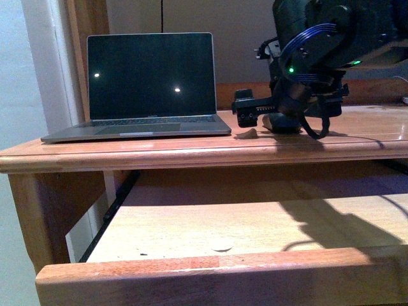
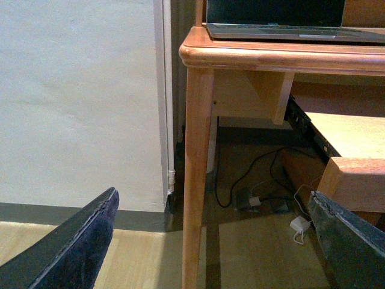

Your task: Place mouse

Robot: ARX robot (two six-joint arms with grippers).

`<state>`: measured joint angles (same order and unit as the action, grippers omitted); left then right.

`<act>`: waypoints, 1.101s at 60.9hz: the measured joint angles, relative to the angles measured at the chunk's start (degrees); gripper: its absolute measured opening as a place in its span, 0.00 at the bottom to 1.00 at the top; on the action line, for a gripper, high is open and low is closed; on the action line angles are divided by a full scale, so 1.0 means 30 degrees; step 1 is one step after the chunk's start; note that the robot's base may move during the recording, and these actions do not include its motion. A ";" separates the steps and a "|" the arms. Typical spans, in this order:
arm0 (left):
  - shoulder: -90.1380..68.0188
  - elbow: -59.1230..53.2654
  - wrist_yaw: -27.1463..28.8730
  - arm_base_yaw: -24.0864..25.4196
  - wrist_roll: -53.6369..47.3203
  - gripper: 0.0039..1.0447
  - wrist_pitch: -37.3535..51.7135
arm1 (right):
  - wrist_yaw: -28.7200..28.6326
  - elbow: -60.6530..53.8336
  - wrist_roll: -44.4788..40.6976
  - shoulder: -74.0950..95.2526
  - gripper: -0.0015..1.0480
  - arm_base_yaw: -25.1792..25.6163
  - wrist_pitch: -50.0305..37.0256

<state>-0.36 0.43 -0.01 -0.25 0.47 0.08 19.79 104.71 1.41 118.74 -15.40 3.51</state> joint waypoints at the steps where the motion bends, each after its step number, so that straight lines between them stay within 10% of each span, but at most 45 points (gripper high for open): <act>1: 0.0000 0.0000 0.0007 0.0000 0.0000 0.93 0.0000 | -0.0138 -0.0189 0.0095 -0.0146 0.93 0.0051 -0.0102; 33: 0.0000 0.0000 0.0000 0.0000 0.0000 0.93 0.0000 | -1.2386 -1.6793 -0.0408 -1.3988 0.93 0.7555 -0.5464; 52: 0.0000 0.0000 0.0000 0.0000 0.0000 0.93 0.0000 | -2.1988 -2.3656 -0.6972 -1.8717 0.93 1.2276 -0.0590; 67: 0.0000 0.0000 0.0000 0.0000 0.0000 0.93 0.0000 | -2.1405 -2.5879 -1.2160 -1.8170 0.93 1.2014 -0.0044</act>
<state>-0.36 0.43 -0.01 -0.25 0.47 0.08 -44.42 27.07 -35.07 64.23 20.64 3.38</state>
